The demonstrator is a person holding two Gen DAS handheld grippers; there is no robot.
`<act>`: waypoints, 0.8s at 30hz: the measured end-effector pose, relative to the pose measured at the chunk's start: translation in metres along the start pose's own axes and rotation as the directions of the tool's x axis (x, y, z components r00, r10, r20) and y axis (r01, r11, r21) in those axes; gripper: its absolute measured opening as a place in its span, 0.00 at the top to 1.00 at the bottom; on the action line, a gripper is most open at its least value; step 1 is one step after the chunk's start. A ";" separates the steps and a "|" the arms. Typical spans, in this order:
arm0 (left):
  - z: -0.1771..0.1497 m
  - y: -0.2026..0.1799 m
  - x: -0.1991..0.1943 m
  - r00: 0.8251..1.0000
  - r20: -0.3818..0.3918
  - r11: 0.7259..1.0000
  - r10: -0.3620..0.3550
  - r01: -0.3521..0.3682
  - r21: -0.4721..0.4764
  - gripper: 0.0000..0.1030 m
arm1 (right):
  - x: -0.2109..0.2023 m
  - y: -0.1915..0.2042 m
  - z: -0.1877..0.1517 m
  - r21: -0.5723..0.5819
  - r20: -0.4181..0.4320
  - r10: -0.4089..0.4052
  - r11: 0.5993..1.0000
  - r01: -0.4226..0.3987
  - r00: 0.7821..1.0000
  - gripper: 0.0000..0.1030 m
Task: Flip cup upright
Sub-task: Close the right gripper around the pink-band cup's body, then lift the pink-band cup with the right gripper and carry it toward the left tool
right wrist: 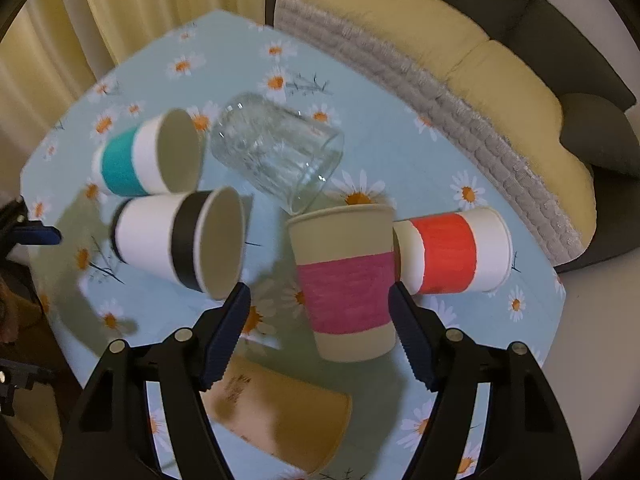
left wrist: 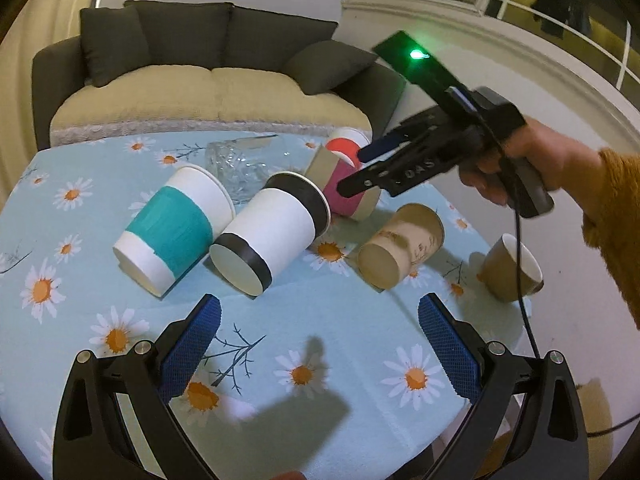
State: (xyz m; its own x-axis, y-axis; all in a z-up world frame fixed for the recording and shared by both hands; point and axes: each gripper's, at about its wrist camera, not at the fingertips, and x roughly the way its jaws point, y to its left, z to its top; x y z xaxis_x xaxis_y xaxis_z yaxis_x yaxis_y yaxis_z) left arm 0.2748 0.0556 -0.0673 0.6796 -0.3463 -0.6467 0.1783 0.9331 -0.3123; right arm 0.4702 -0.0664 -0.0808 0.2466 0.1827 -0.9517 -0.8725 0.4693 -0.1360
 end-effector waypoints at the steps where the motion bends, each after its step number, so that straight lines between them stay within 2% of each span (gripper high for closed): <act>1: 0.000 0.001 0.002 1.000 -0.004 1.000 -0.005 0.005 0.003 0.06 | 0.004 -0.002 0.002 -0.003 -0.010 -0.004 1.000 0.004 1.000 0.31; 5: -0.002 0.005 0.005 1.000 -0.006 1.000 -0.021 0.021 -0.007 0.06 | 0.020 -0.003 0.002 -0.029 -0.042 -0.027 0.999 0.026 0.999 0.31; 7: -0.003 0.008 0.006 0.999 -0.006 0.998 -0.049 0.048 -0.032 0.06 | 0.025 -0.005 0.001 -0.035 -0.060 -0.019 0.999 0.017 0.998 0.35; 16: -0.005 0.005 0.010 0.999 -0.013 0.999 -0.041 0.041 -0.024 0.06 | 0.042 -0.007 0.000 -0.043 -0.091 -0.030 0.999 0.026 0.995 0.40; 20: -0.005 0.004 0.012 0.999 -0.018 0.999 -0.037 0.036 -0.021 0.06 | 0.038 -0.009 -0.002 -0.016 -0.084 -0.026 1.000 0.024 0.996 0.41; 24: -0.006 0.001 0.009 0.999 -0.012 0.999 -0.038 0.037 -0.014 0.06 | 0.013 -0.007 -0.006 -0.013 -0.051 -0.032 0.999 0.031 0.998 0.41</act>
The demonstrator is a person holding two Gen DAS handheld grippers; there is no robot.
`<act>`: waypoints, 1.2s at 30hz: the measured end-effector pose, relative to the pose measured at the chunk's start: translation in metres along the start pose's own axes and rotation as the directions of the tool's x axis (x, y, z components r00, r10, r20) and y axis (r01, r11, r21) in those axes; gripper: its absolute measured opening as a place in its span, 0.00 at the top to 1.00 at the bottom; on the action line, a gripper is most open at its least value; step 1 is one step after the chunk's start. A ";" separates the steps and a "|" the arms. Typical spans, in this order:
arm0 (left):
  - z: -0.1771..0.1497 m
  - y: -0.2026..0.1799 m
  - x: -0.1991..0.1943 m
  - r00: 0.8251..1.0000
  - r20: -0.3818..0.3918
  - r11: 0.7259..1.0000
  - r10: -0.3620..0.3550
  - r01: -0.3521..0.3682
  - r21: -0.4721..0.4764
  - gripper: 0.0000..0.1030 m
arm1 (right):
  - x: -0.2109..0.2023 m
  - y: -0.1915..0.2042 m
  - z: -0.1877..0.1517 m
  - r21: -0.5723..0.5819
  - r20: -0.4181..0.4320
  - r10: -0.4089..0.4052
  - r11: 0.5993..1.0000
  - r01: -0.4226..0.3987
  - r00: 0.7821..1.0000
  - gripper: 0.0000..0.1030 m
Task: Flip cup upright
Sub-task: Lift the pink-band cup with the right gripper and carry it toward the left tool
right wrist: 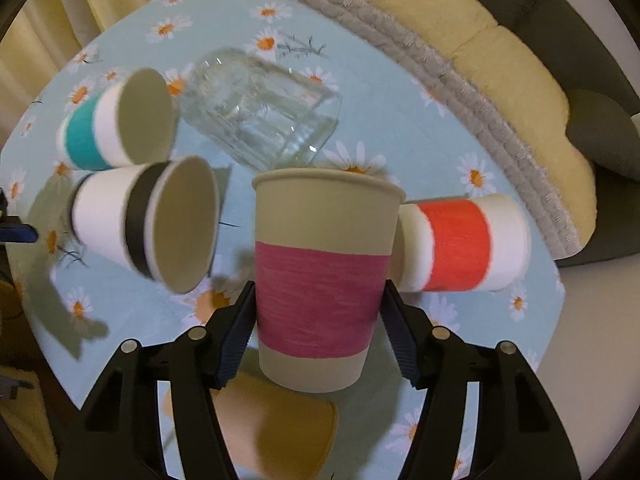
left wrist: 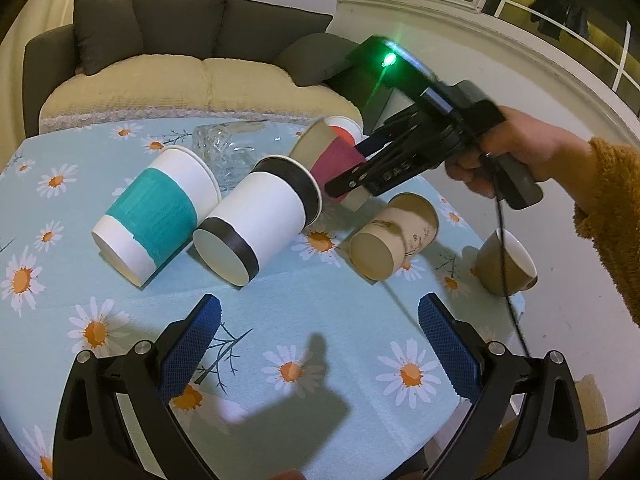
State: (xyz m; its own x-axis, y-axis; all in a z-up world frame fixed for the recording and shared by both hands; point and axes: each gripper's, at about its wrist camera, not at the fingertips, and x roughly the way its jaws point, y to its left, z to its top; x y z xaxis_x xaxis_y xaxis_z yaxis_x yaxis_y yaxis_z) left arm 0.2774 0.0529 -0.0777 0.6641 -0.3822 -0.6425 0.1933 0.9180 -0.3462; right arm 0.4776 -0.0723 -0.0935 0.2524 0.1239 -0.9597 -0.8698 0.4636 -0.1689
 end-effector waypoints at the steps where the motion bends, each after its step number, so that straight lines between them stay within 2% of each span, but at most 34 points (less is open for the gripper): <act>1: 0.001 -0.002 -0.003 1.000 0.005 1.000 0.003 -0.003 0.007 0.06 | -0.008 0.001 0.000 0.000 0.007 -0.008 1.000 0.008 1.000 0.41; 7: 0.003 -0.010 -0.027 0.998 0.057 1.000 -0.011 0.010 0.005 0.06 | -0.060 0.014 -0.013 0.007 0.054 -0.026 1.000 0.026 0.998 0.41; 10: 0.000 -0.014 -0.041 0.997 0.075 1.000 -0.019 0.019 -0.003 0.06 | -0.087 0.036 -0.024 0.009 0.086 -0.018 1.000 0.018 0.996 0.41; 16: -0.016 -0.022 -0.066 0.995 0.093 0.999 -0.044 0.045 -0.016 0.06 | -0.117 0.072 -0.043 0.044 0.153 0.071 0.996 -0.079 0.986 0.41; 21: -0.027 -0.022 -0.082 0.994 0.100 0.999 -0.035 0.038 -0.033 0.06 | -0.115 0.097 -0.065 0.113 0.221 0.203 0.966 -0.232 0.954 0.41; 26: -0.042 -0.015 -0.092 0.996 0.084 0.999 0.004 0.000 -0.048 0.06 | -0.099 0.122 -0.086 0.159 0.235 0.246 0.945 -0.287 0.940 0.41; 28: -0.050 -0.012 -0.093 0.997 0.066 0.999 0.028 -0.025 -0.045 0.06 | -0.089 0.128 -0.095 0.209 0.251 0.275 0.921 -0.330 0.928 0.41; 32: -0.065 -0.009 -0.095 0.998 0.036 0.997 0.057 -0.055 -0.062 0.06 | -0.067 0.137 -0.110 0.299 0.254 0.307 0.877 -0.376 0.917 0.40; 36: -0.070 -0.004 -0.096 0.997 0.031 0.995 0.065 -0.062 -0.080 0.06 | -0.039 0.140 -0.117 0.399 0.243 0.356 0.811 -0.427 0.902 0.40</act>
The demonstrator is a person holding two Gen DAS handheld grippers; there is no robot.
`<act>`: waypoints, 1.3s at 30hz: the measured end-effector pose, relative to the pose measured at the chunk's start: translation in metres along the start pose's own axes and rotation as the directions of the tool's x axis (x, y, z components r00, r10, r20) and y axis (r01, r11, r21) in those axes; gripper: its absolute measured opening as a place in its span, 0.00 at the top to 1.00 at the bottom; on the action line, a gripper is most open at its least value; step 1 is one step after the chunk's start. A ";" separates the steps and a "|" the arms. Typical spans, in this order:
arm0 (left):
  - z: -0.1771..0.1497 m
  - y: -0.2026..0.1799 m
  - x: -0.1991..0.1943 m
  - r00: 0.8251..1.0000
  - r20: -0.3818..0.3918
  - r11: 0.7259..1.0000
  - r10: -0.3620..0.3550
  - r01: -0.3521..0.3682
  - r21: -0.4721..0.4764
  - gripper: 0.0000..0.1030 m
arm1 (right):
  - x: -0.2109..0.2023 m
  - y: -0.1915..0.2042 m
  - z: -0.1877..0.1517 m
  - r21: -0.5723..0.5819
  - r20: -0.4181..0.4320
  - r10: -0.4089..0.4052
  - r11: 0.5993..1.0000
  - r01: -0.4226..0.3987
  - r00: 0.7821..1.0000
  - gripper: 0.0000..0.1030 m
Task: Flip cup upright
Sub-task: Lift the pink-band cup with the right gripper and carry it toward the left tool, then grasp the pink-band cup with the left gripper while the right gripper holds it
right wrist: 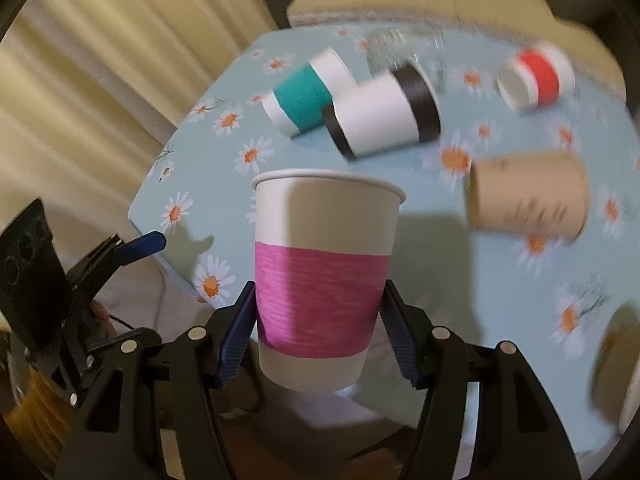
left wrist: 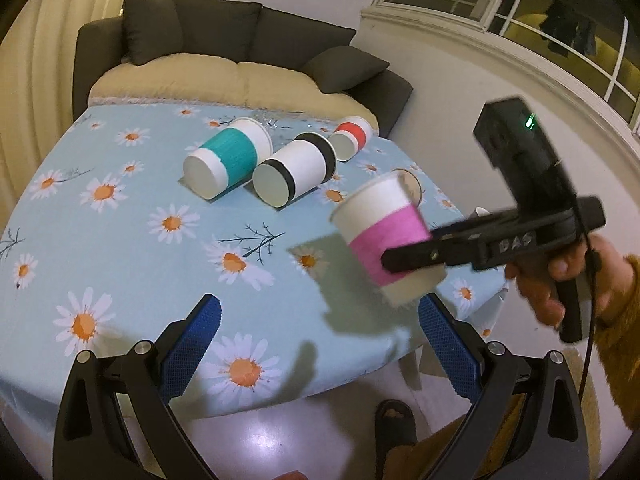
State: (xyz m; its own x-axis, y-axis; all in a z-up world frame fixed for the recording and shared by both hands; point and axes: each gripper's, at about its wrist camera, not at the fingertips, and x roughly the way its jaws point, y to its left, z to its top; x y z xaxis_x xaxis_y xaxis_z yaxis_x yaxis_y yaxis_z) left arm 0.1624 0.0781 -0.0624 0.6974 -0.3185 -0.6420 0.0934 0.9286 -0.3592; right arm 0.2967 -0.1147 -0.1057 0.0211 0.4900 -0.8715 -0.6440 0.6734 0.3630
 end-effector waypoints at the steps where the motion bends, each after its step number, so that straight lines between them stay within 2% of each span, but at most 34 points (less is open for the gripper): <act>1: 0.000 0.001 0.001 1.000 -0.001 1.000 0.001 -0.001 -0.004 0.06 | 0.004 -0.003 -0.002 0.016 -0.007 0.009 1.000 -0.009 1.000 0.40; 10: -0.003 0.008 0.017 0.999 -0.035 1.000 0.020 -0.021 -0.018 0.06 | 0.026 -0.021 -0.008 0.138 -0.025 0.085 0.987 -0.081 0.996 0.40; 14: -0.002 0.009 0.022 0.999 -0.043 1.000 0.020 -0.021 -0.021 0.06 | 0.032 -0.023 -0.011 0.156 -0.021 0.099 0.983 -0.094 0.995 0.39; 18: -0.002 0.006 0.026 0.999 -0.047 1.000 0.016 -0.017 -0.022 0.06 | 0.023 -0.028 -0.012 0.161 0.000 0.119 0.980 -0.117 0.993 0.33; 22: -0.001 0.001 0.029 0.999 -0.051 1.000 0.000 -0.001 -0.026 0.06 | 0.006 -0.029 -0.013 0.165 0.031 0.139 0.976 -0.142 0.990 0.32; 26: 0.007 0.000 0.031 0.999 -0.042 0.997 -0.033 0.030 -0.072 0.06 | -0.014 -0.034 -0.017 0.163 0.064 0.142 0.975 -0.150 0.988 0.32; 29: 0.017 0.003 0.037 0.997 -0.053 0.986 -0.063 0.054 -0.159 0.06 | -0.028 -0.035 -0.021 0.132 0.082 0.120 0.983 -0.130 0.989 0.32; 32: 0.025 -0.001 0.044 0.994 -0.057 0.975 -0.099 0.085 -0.205 0.06 | -0.045 -0.041 -0.030 0.101 0.092 0.115 0.987 -0.125 0.989 0.32; 37: 0.034 -0.009 0.072 0.984 -0.161 0.955 -0.081 0.031 -0.295 0.08 | -0.061 -0.055 -0.046 0.078 0.120 0.116 0.989 -0.126 0.986 0.32; 39: 0.038 -0.016 0.079 0.980 -0.187 0.953 -0.062 0.002 -0.302 0.08 | -0.064 -0.057 -0.051 0.066 0.124 0.118 0.990 -0.127 0.985 0.32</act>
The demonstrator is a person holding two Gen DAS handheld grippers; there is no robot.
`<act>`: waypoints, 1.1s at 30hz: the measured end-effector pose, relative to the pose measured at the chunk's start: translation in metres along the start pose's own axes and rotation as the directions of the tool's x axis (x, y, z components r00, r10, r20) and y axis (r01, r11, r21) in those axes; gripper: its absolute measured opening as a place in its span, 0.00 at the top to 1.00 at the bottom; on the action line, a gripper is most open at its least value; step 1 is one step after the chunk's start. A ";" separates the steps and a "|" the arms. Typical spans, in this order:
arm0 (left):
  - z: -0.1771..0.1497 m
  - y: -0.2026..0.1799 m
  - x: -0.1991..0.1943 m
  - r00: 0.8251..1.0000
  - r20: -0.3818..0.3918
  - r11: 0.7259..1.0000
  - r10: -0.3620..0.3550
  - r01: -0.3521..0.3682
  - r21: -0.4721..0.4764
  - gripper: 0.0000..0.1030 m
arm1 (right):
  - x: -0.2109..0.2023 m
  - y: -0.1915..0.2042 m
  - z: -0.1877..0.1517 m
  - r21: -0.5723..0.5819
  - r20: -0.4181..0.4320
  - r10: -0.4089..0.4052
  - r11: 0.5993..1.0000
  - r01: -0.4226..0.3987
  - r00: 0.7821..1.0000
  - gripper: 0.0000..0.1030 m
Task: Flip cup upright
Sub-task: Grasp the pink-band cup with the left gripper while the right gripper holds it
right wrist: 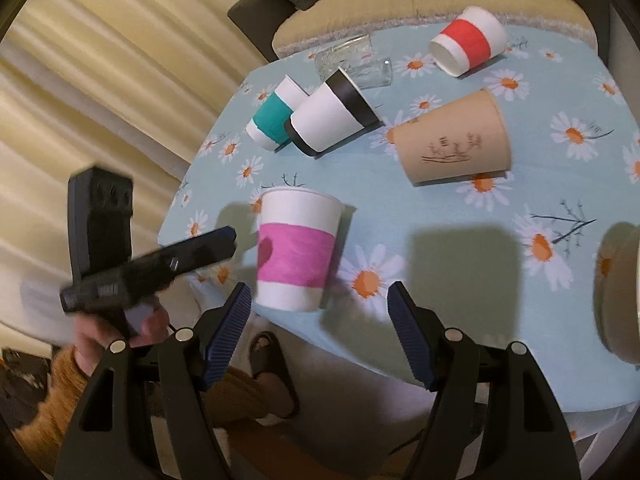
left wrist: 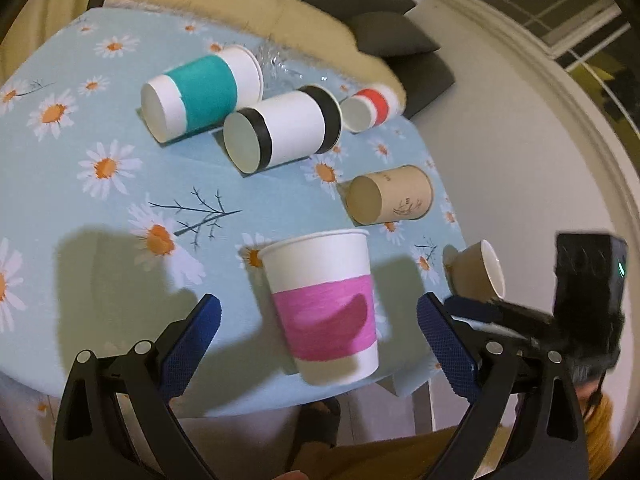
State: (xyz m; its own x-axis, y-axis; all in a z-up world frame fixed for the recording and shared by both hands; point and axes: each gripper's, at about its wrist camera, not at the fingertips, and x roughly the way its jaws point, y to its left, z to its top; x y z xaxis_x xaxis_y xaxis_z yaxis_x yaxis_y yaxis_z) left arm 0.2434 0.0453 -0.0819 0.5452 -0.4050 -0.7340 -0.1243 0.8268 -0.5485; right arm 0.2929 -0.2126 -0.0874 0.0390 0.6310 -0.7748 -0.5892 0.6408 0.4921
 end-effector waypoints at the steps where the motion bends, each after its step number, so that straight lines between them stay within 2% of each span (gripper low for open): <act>1: 0.001 -0.007 0.005 0.999 -0.016 0.999 0.033 -0.033 0.011 0.08 | -0.002 -0.002 -0.003 0.000 0.001 0.006 1.000 -0.006 1.000 0.32; 7: 0.012 -0.016 0.028 0.988 -0.089 0.991 0.126 -0.129 -0.028 0.08 | -0.005 -0.015 -0.018 -0.018 0.012 0.023 1.000 -0.023 1.000 0.32; 10: 0.015 -0.017 0.040 0.976 -0.127 0.982 0.178 -0.184 -0.034 0.15 | -0.005 -0.021 -0.021 -0.017 0.026 0.044 0.999 -0.043 0.999 0.32; 13: 0.016 -0.019 0.047 0.969 -0.149 0.979 0.199 -0.204 -0.020 0.17 | -0.006 -0.025 -0.022 -0.028 0.033 0.048 0.998 -0.047 0.998 0.32; 14: 0.016 -0.019 0.049 0.966 -0.157 0.977 0.207 -0.212 -0.018 0.23 | -0.005 -0.027 -0.023 -0.027 0.032 0.057 0.998 -0.056 0.998 0.32; 16: 0.015 -0.020 0.054 0.962 -0.173 0.976 0.210 -0.216 -0.019 0.26 | -0.004 -0.029 -0.024 -0.026 0.033 0.060 0.998 -0.060 0.998 0.32; 19: 0.014 -0.021 0.058 0.958 -0.180 0.973 0.225 -0.229 -0.004 0.36 | -0.001 -0.029 -0.025 -0.024 0.040 0.082 0.996 -0.081 0.996 0.32; 23: 0.014 -0.023 0.057 0.957 -0.180 0.973 0.229 -0.232 0.008 0.37 | 0.001 -0.026 -0.027 -0.032 0.038 0.103 0.994 -0.102 0.994 0.32; 27: 0.013 -0.030 0.052 0.969 -0.146 0.980 0.198 -0.194 0.042 0.37 | 0.003 -0.019 -0.027 -0.040 0.040 0.095 0.995 -0.093 0.995 0.32; 30: 0.010 -0.039 0.035 0.986 -0.059 0.980 0.157 -0.148 0.129 0.37 | 0.002 -0.012 -0.029 -0.060 0.039 0.083 0.995 -0.081 0.996 0.32; 33: 0.006 -0.044 0.018 0.992 0.022 0.977 0.120 -0.122 0.176 0.37 | 0.001 -0.005 -0.030 -0.077 0.045 0.079 0.994 -0.076 0.996 0.32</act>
State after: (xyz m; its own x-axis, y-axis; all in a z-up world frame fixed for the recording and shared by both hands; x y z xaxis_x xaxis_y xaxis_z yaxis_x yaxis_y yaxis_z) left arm 0.2640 0.0039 -0.0689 0.5442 -0.2940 -0.7858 -0.0425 0.9257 -0.3758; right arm 0.2724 -0.2281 -0.1029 0.0286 0.6989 -0.7147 -0.6510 0.5556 0.5173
